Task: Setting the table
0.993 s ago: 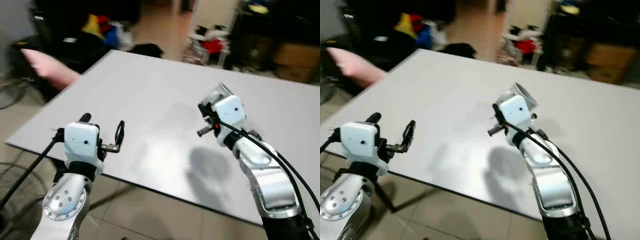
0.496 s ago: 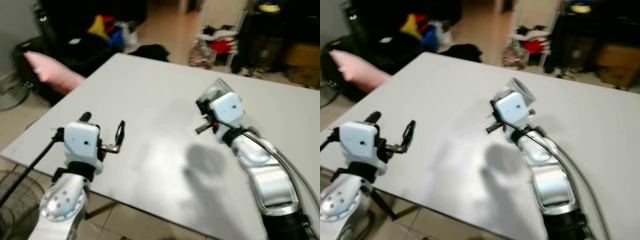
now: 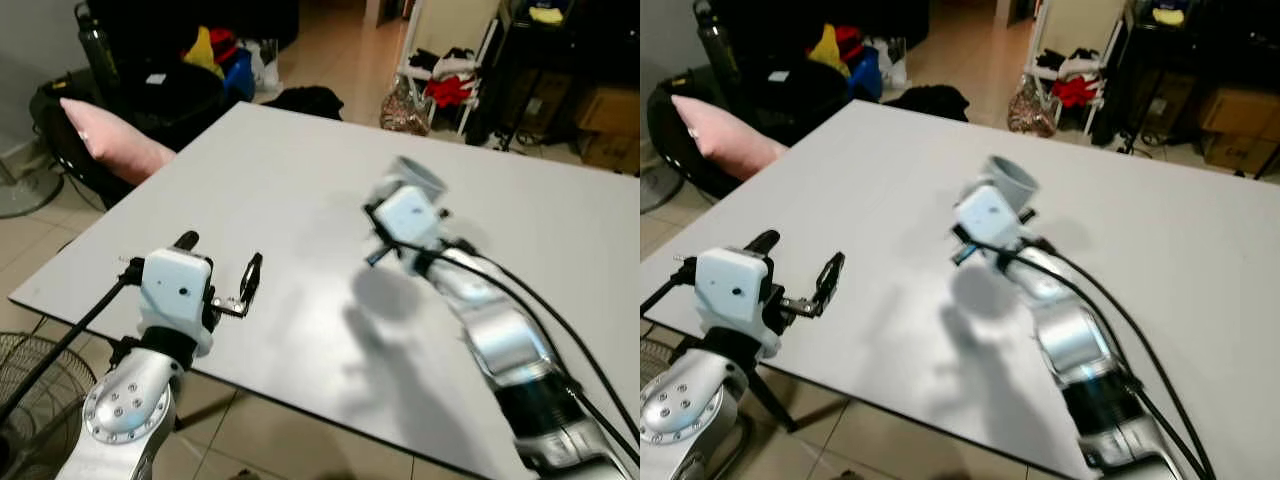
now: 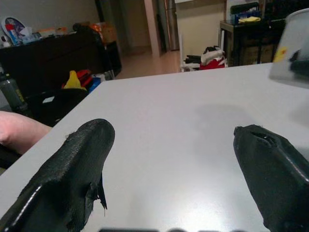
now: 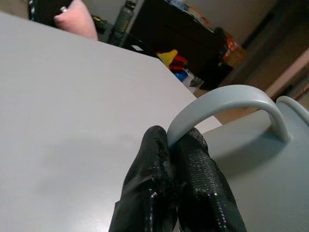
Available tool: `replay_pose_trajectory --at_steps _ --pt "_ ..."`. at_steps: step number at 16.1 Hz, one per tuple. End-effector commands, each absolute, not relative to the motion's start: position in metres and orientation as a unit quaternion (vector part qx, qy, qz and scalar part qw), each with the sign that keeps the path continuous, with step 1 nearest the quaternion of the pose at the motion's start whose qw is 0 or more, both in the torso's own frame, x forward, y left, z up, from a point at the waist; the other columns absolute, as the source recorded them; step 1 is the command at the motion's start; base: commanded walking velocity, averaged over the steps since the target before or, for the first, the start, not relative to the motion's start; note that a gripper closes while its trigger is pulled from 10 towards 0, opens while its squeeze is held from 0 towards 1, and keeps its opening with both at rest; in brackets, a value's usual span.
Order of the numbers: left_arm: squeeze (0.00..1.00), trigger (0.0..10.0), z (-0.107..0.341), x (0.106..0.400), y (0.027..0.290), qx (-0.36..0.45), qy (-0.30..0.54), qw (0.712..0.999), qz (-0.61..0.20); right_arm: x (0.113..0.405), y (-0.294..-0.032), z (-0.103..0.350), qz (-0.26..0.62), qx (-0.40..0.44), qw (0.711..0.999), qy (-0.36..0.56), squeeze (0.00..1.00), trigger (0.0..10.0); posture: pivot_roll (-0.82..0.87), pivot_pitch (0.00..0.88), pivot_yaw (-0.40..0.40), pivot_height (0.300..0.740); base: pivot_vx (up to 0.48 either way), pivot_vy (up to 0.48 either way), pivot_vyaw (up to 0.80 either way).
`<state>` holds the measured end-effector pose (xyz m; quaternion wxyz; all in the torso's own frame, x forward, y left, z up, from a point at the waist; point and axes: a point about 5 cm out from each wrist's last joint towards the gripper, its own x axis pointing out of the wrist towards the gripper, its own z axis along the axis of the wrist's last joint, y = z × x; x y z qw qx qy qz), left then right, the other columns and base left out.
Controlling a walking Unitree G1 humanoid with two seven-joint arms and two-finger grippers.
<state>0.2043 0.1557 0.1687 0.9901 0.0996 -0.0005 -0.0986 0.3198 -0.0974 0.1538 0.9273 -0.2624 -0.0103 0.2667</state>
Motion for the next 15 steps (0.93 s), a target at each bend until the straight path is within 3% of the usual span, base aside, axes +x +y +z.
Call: replay_pose_trajectory --at_steps 1,4,8,13,15 --pt "0.00 10.0 0.167 0.204 0.156 0.103 0.008 0.989 -0.103 0.325 -0.093 0.154 0.273 -0.278 0.921 -0.022 0.00 10.0 0.00 0.006 0.002 0.740 0.000 0.000 0.00" --pt "0.00 10.0 0.167 0.199 0.159 0.107 0.014 0.988 -0.109 0.346 -0.077 0.134 0.295 -0.351 0.888 -0.030 0.00 10.0 0.02 0.023 -0.005 0.740 0.000 0.000 0.00" --pt "0.00 10.0 0.168 0.189 0.154 0.096 0.026 0.985 -0.139 0.360 -0.060 0.127 0.300 -0.386 0.872 -0.039 0.00 10.0 0.06 0.068 -0.006 0.740 0.000 0.000 0.00" --pt "0.00 10.0 0.168 0.167 0.138 0.081 0.057 0.973 -0.207 0.361 -0.045 0.114 0.299 -0.458 0.835 -0.061 0.00 10.0 0.11 0.171 0.005 0.740 0.000 0.000 0.00" --pt "0.00 10.0 0.170 0.163 0.136 0.079 0.059 0.972 -0.213 0.361 -0.044 0.112 0.294 -0.460 0.835 -0.063 0.00 10.0 0.13 0.190 0.009 0.740 0.000 0.000 0.00"
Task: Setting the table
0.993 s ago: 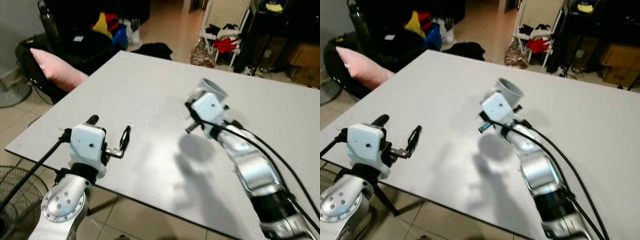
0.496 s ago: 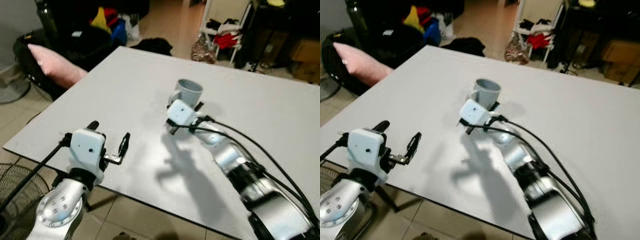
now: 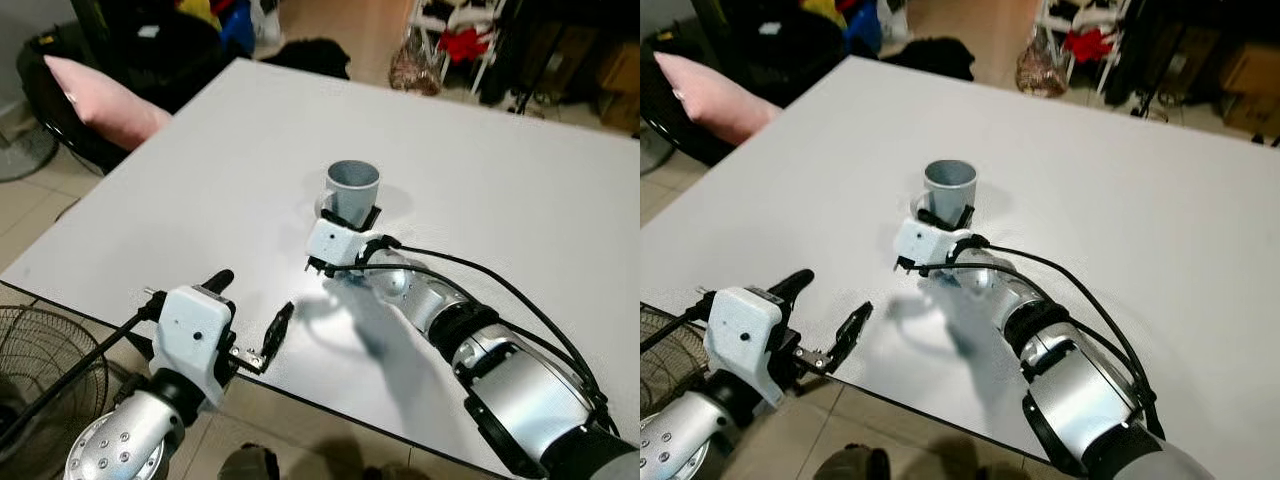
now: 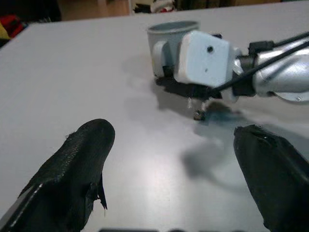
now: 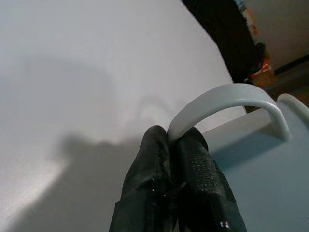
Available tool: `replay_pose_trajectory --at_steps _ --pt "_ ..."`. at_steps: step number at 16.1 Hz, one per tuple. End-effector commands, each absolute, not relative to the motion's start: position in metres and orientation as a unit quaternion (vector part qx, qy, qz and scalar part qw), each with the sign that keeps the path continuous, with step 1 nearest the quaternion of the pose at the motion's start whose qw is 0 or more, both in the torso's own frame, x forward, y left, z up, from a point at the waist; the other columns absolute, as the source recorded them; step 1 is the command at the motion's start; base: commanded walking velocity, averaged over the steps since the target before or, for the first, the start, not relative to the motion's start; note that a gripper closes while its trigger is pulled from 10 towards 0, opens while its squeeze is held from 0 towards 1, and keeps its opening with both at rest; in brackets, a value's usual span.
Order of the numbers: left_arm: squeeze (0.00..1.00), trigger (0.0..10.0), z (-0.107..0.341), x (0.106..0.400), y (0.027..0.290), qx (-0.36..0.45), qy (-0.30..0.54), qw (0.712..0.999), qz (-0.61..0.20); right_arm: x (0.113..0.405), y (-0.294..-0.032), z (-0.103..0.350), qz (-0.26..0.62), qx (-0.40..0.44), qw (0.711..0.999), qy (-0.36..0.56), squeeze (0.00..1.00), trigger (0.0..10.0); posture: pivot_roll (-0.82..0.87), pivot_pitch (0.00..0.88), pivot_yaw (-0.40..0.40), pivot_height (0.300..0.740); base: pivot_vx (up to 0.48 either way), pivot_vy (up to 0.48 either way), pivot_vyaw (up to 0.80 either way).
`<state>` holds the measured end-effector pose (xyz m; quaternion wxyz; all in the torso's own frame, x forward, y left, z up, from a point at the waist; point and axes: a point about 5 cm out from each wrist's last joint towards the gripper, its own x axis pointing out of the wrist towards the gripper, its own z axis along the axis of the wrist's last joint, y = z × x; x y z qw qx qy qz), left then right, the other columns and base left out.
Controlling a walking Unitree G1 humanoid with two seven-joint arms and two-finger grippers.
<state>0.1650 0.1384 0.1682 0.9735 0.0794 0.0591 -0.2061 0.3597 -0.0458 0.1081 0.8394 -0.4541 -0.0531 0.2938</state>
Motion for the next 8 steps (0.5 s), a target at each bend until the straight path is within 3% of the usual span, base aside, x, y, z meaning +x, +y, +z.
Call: replay_pose_trajectory --at_steps 1,6,7,8 --pt "0.00 10.0 0.1712 0.1606 0.1352 0.078 0.059 0.971 -0.217 0.3607 -0.0432 0.1108 0.293 -0.459 0.837 -0.063 0.00 10.0 0.13 0.201 0.013 0.740 0.000 0.000 0.00" --pt "0.00 10.0 0.1754 0.1528 0.1323 0.074 0.066 0.969 -0.228 0.3612 -0.0397 0.1114 0.293 -0.445 0.844 -0.060 0.00 10.0 0.16 0.234 0.011 0.740 0.000 0.000 0.00" --pt "0.00 10.0 0.1755 0.1523 0.1319 0.074 0.067 0.969 -0.227 0.3617 -0.0399 0.1120 0.293 -0.429 0.853 -0.054 0.08 10.0 0.16 0.227 0.007 0.740 0.000 0.000 0.00" --pt "0.00 10.0 0.1759 0.1522 0.1316 0.075 0.067 0.969 -0.226 0.3622 -0.0406 0.1125 0.290 -0.417 0.860 -0.051 0.78 10.0 0.16 0.227 0.007 0.740 0.000 0.000 0.00"
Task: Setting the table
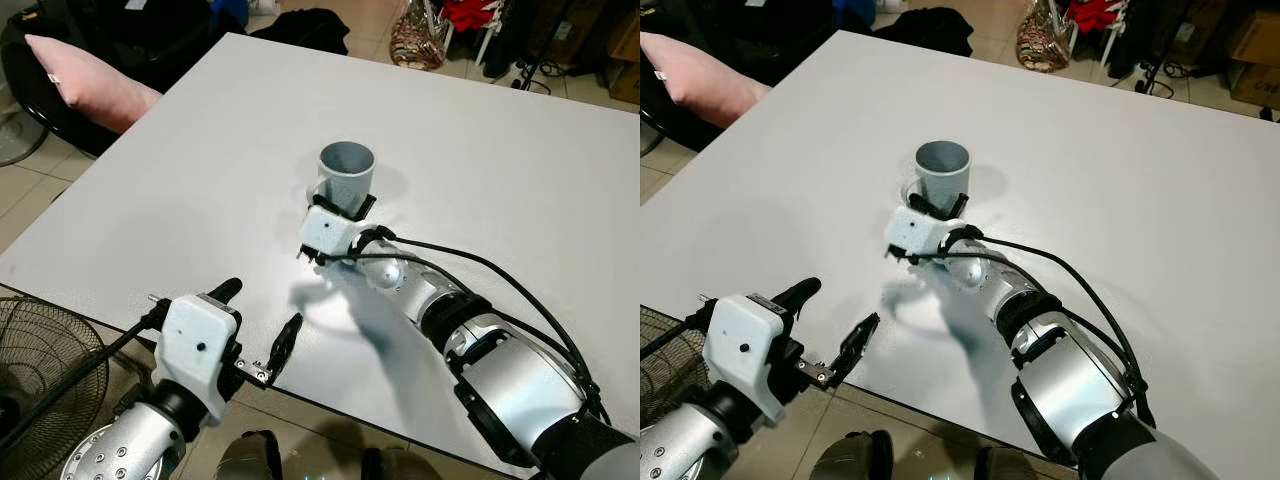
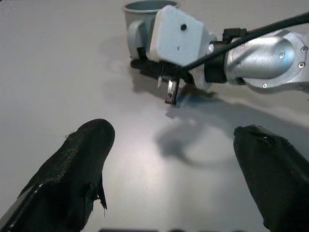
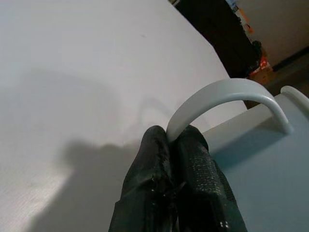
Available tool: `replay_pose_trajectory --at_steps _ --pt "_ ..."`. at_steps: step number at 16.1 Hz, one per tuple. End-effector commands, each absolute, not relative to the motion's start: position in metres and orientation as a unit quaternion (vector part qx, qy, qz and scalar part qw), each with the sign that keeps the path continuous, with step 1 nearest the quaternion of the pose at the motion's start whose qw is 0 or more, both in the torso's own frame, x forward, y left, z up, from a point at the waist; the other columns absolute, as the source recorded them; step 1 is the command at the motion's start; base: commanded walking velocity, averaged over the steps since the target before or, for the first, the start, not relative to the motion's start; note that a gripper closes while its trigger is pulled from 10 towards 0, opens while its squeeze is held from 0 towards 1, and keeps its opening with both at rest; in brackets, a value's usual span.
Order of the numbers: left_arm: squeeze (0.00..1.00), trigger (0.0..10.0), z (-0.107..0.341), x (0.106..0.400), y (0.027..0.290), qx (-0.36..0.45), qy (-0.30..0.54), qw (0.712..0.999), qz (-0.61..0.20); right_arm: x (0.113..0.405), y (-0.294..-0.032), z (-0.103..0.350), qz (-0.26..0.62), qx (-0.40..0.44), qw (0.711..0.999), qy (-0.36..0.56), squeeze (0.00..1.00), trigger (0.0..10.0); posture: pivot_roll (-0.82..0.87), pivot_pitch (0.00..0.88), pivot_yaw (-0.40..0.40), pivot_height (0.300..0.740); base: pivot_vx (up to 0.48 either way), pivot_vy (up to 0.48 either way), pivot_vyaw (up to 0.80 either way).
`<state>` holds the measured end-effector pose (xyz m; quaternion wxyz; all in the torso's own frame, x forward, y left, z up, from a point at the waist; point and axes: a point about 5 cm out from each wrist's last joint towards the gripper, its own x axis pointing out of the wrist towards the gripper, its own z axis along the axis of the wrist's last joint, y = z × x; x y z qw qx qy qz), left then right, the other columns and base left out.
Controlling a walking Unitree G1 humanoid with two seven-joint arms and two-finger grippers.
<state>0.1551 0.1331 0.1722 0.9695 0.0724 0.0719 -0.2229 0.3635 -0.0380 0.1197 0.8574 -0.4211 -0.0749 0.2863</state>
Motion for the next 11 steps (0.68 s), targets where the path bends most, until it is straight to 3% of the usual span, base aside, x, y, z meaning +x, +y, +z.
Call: replay_pose_trajectory --at_steps 1,7,11 --pt "0.00 10.0 0.176 0.153 0.131 0.076 0.067 0.969 -0.226 0.363 -0.041 0.113 0.287 -0.409 0.865 -0.049 1.00 10.0 0.16 0.213 0.003 0.740 0.000 0.000 0.00" --pt "0.00 10.0 0.173 0.161 0.130 0.080 0.063 0.968 -0.229 0.356 -0.046 0.107 0.298 -0.375 0.876 -0.061 1.00 10.0 0.12 0.152 -0.002 0.740 0.000 0.000 0.00" --pt "0.00 10.0 0.170 0.169 0.133 0.067 0.051 0.973 -0.215 0.347 -0.059 0.099 0.302 -0.310 0.898 -0.075 1.00 10.0 0.09 0.102 0.001 0.740 0.000 0.000 0.00"
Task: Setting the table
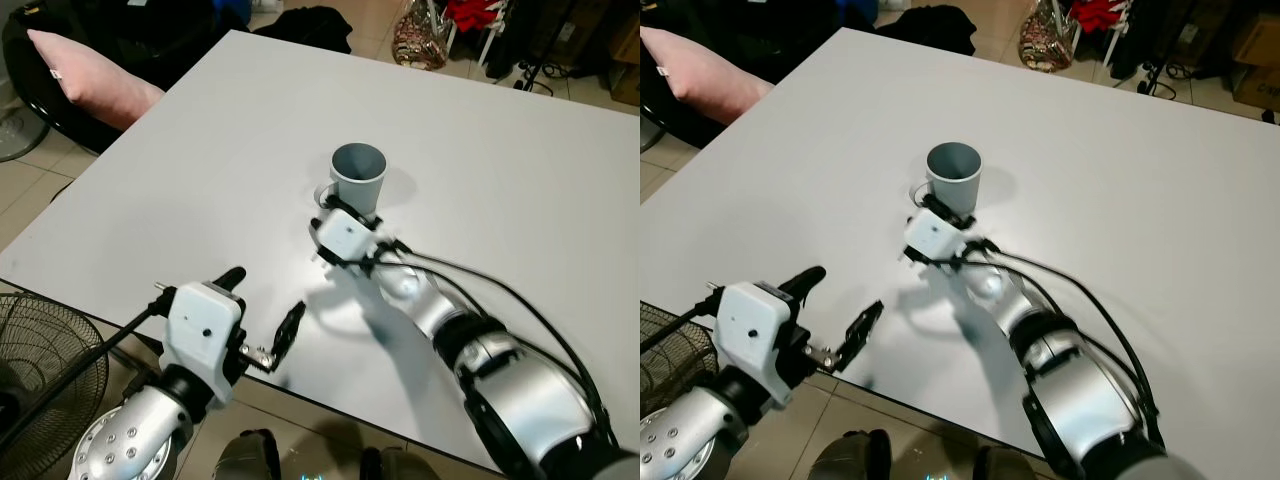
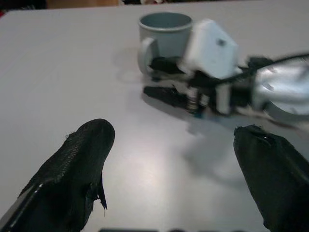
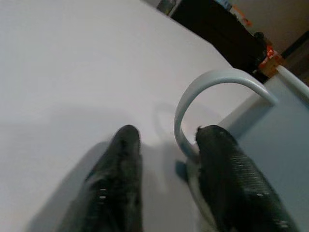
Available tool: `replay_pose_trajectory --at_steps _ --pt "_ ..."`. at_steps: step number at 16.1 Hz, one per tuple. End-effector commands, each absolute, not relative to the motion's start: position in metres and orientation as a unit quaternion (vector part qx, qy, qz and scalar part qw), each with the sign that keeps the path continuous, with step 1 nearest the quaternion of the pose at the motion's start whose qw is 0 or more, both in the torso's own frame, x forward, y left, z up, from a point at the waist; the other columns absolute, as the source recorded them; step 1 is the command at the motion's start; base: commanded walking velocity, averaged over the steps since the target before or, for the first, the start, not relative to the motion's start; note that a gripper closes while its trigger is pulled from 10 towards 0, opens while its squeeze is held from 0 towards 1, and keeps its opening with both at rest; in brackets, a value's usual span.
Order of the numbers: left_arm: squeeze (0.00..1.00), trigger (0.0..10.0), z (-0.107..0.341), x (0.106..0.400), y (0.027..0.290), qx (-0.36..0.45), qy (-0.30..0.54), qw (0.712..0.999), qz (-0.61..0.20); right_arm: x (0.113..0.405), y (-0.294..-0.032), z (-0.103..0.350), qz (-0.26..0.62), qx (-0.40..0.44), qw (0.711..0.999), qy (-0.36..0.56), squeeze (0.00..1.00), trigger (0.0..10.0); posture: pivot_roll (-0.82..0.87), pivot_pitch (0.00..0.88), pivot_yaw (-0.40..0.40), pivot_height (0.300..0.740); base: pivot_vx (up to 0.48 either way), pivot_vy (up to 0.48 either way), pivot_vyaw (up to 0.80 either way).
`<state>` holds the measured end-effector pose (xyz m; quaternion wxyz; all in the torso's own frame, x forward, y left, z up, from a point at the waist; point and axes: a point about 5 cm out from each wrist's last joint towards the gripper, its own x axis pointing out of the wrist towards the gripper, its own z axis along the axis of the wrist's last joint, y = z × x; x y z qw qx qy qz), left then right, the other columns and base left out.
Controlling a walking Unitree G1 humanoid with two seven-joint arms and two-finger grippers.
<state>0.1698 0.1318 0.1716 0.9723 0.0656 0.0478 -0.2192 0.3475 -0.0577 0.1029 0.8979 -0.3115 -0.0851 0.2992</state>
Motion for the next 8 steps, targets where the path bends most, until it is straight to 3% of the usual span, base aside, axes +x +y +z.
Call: replay_pose_trajectory --at_steps 1,5,6,7,8 --pt "0.00 10.0 0.170 0.171 0.134 0.061 0.049 0.974 -0.213 0.343 -0.062 0.099 0.308 -0.296 0.900 -0.086 1.00 10.0 0.09 0.097 0.003 0.740 0.000 0.000 0.00" --pt "0.00 10.0 0.165 0.177 0.137 0.037 0.047 0.980 -0.192 0.323 -0.082 0.105 0.314 -0.251 0.903 -0.151 1.00 10.0 0.06 0.063 0.012 0.740 0.000 0.000 0.00" --pt "0.00 10.0 0.162 0.178 0.139 0.039 0.049 0.982 -0.176 0.313 -0.086 0.109 0.317 -0.236 0.904 -0.163 0.92 10.0 0.04 0.052 0.014 0.740 0.000 0.000 0.00" --pt "0.00 10.0 0.161 0.178 0.141 0.037 0.049 0.985 -0.164 0.307 -0.089 0.113 0.317 -0.221 0.907 -0.166 0.25 10.0 0.04 0.049 0.015 0.740 0.000 0.000 0.00" --pt "0.00 10.0 0.156 0.178 0.147 0.036 0.054 0.989 -0.129 0.294 -0.094 0.120 0.307 -0.197 0.916 -0.170 0.00 10.0 0.02 0.044 0.018 0.740 0.000 0.000 0.00"
